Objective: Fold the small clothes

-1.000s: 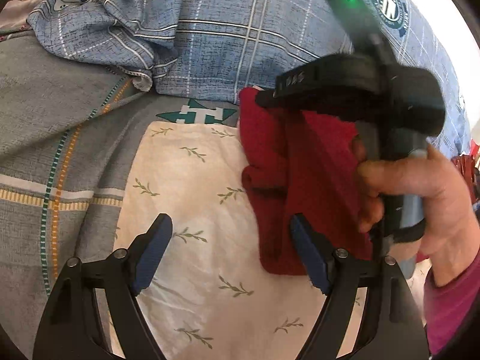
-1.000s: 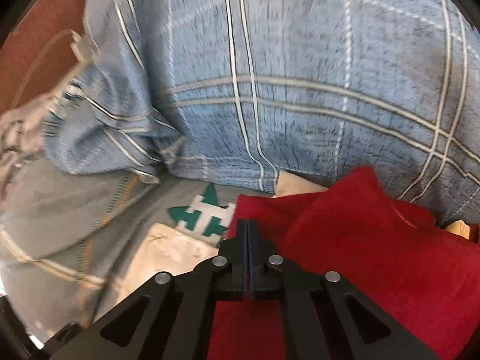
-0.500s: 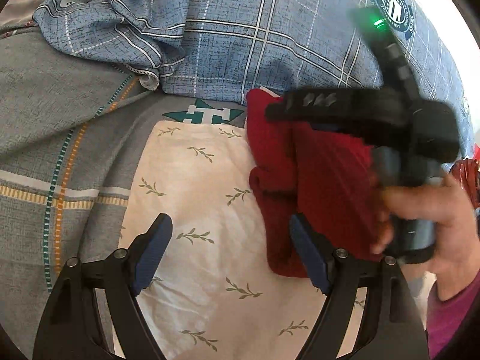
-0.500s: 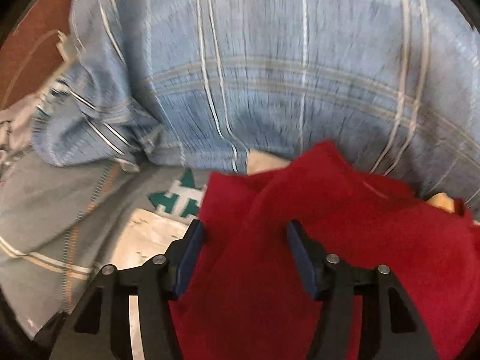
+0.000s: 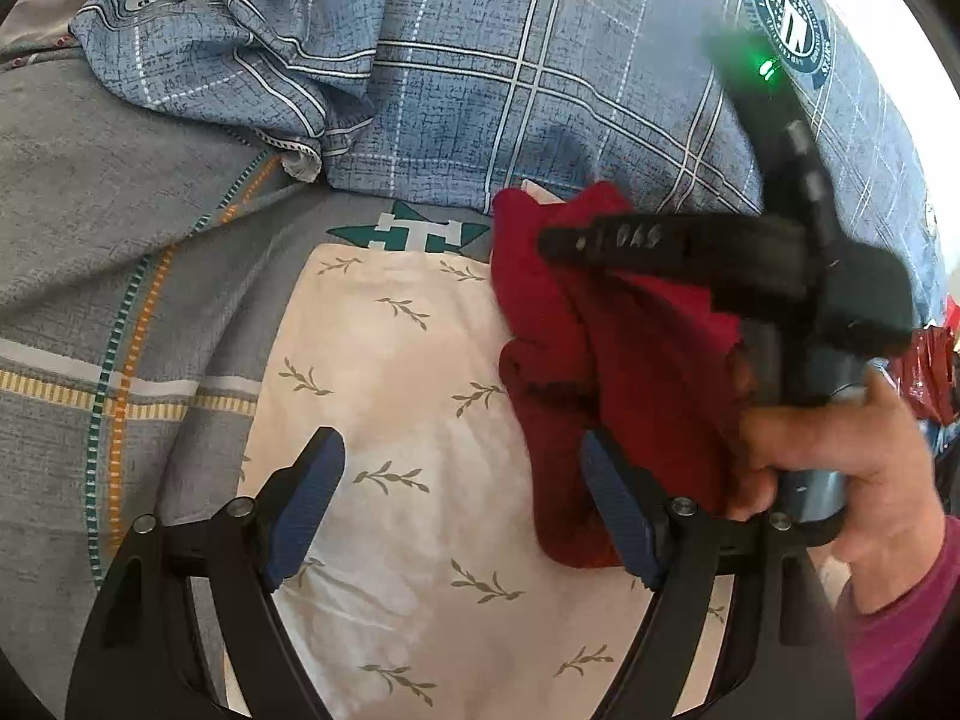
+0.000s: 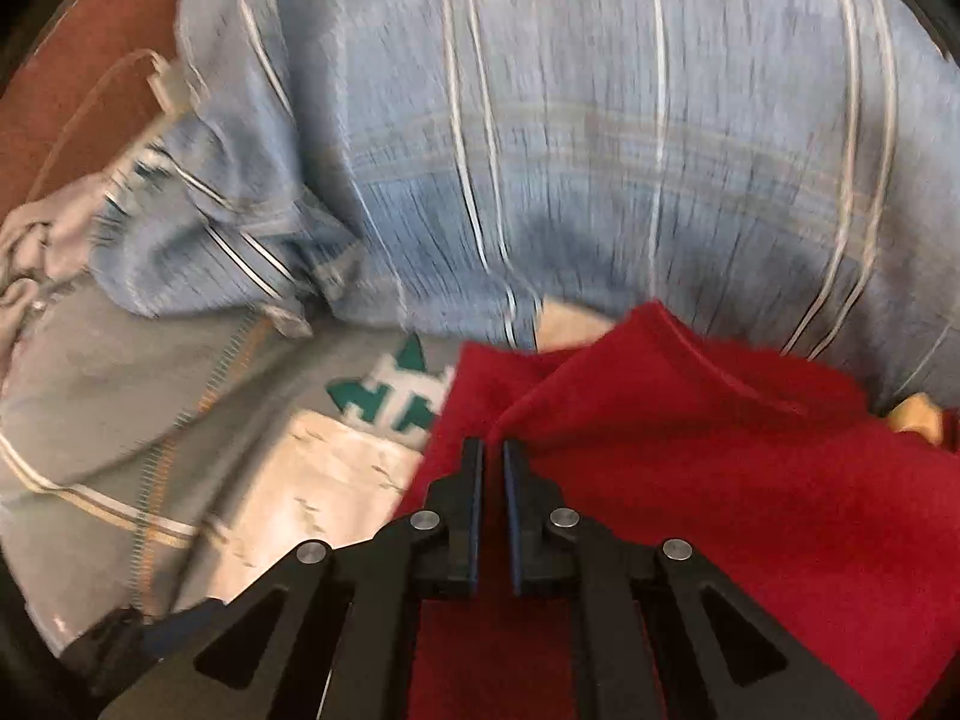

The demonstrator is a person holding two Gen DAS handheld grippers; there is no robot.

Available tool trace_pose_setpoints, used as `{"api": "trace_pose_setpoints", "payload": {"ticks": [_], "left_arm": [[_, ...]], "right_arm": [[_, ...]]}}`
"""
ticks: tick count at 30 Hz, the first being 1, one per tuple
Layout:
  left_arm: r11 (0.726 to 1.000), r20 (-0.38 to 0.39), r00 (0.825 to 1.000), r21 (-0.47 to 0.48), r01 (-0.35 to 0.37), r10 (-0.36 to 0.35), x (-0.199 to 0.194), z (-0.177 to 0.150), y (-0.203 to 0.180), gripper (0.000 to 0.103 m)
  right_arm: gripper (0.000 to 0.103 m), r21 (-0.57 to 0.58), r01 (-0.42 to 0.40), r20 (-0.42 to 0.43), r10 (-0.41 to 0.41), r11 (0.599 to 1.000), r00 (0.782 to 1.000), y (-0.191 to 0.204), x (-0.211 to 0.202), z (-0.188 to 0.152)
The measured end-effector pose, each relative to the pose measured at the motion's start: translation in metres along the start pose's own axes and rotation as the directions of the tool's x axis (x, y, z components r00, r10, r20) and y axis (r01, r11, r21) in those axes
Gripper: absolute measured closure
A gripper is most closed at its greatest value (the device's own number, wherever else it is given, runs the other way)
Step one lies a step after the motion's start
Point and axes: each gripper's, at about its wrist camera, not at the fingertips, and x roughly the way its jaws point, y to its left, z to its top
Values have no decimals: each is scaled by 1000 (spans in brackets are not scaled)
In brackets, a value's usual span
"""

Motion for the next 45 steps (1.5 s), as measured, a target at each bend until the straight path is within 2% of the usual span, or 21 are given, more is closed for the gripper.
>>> {"api": "trace_pose_setpoints", "payload": {"ticks": [4, 6, 8, 11, 14, 19, 23, 30, 31, 33, 35, 39, 45], "left_arm": [[1000, -4, 1000, -11, 13, -13, 0, 1, 2, 22], [1000, 1, 1000, -3, 10, -10, -1, 1, 1, 22], [1000, 3, 1000, 2, 8, -8, -2, 0, 0, 22], [1000, 5, 1000, -1, 7, -7, -3, 0, 2, 22], [1000, 7, 1000, -3, 4, -4, -3, 0, 2, 22], [1000, 7, 1000, 4, -1, 1, 0, 0, 2, 22], [1000, 2, 1000, -3, 5, -5, 5, 1, 3, 22], [1000, 14, 1000, 9, 3, -3, 8, 1, 0, 22], [1000, 14, 1000, 10, -1, 1, 9, 1, 0, 22], [1000, 16, 1000, 12, -8, 8, 10, 0, 0, 22], [1000, 21, 1000, 16, -17, 16, 10, -1, 0, 22], [1000, 28, 1000, 26, -5, 4, 9, 0, -2, 22], [996, 24, 996, -11, 88, -88, 11, 2, 0, 22]], "right_arm": [[81, 2, -52, 24, 52, 999, 998, -4, -22, -3], [63, 17, -83, 42, 82, 996, 996, -7, -36, -3], [59, 19, -58, 74, 56, 998, 996, -9, -51, -2], [59, 40, 7, 96, -11, 999, 995, -16, -52, 1], [62, 78, 60, 80, -66, 995, 995, -21, -34, 5], [63, 80, 104, 63, -110, 991, 992, -19, 0, 6], [60, 43, 135, 75, -138, 990, 988, -14, 8, 7], [59, 138, -18, 112, 2, 990, 994, -44, -29, -13], [56, 134, -23, 118, 7, 991, 993, -46, -36, -17], [44, 133, -43, 119, 27, 990, 993, -49, -50, -22], [41, 139, -65, 114, 49, 988, 992, -49, -58, -23], [41, 128, -53, 94, 41, 990, 995, -37, -70, -21], [41, 152, -62, 98, 48, 986, 994, -48, -81, -38]]}}
